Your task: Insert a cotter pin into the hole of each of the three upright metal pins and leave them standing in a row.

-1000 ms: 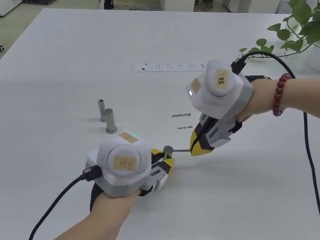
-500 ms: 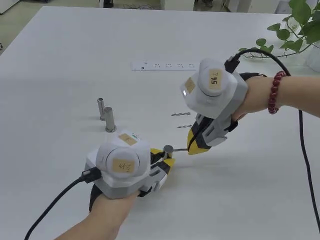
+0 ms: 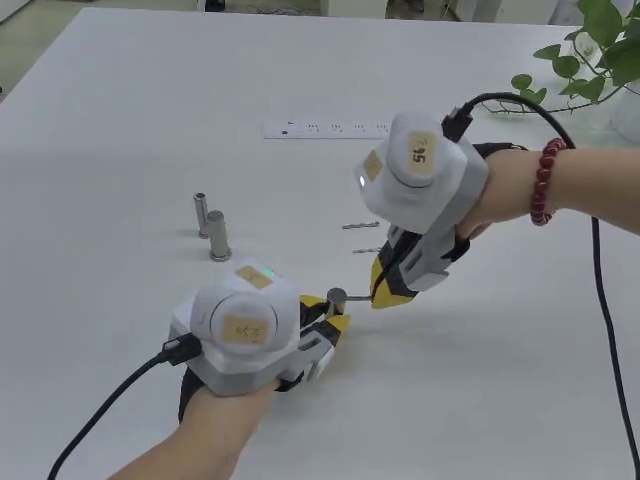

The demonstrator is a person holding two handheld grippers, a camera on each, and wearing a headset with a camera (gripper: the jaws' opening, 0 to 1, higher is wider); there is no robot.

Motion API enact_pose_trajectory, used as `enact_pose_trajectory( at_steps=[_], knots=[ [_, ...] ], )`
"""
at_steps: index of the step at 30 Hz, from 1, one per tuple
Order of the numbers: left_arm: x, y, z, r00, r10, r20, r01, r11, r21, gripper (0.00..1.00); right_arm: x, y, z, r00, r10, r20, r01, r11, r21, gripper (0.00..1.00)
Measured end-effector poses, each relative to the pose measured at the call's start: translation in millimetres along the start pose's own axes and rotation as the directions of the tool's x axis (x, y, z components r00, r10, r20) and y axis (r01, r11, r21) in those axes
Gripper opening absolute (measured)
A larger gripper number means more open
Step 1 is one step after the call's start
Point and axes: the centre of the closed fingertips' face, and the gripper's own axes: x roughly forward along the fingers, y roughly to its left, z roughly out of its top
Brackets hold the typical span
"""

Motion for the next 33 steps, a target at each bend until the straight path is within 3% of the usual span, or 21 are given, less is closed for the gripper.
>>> enact_pose_trajectory(
  at_steps=[27,33],
  knots=[
    [1.5,-1.8,-0.2,1.0000,-0.001,-0.002,0.001,1.000,-0.018,0.12,5.3,-0.1,17.4,0.9987,-0.004,0.051,0.004,1.000,0.006,0.04],
    [2.0,-2.0,-0.3,1.0000,0.000,-0.003,0.000,1.000,-0.021,0.12,5.4,-1.5,17.2,0.9969,-0.011,0.078,0.010,1.000,0.012,0.08]
  ],
)
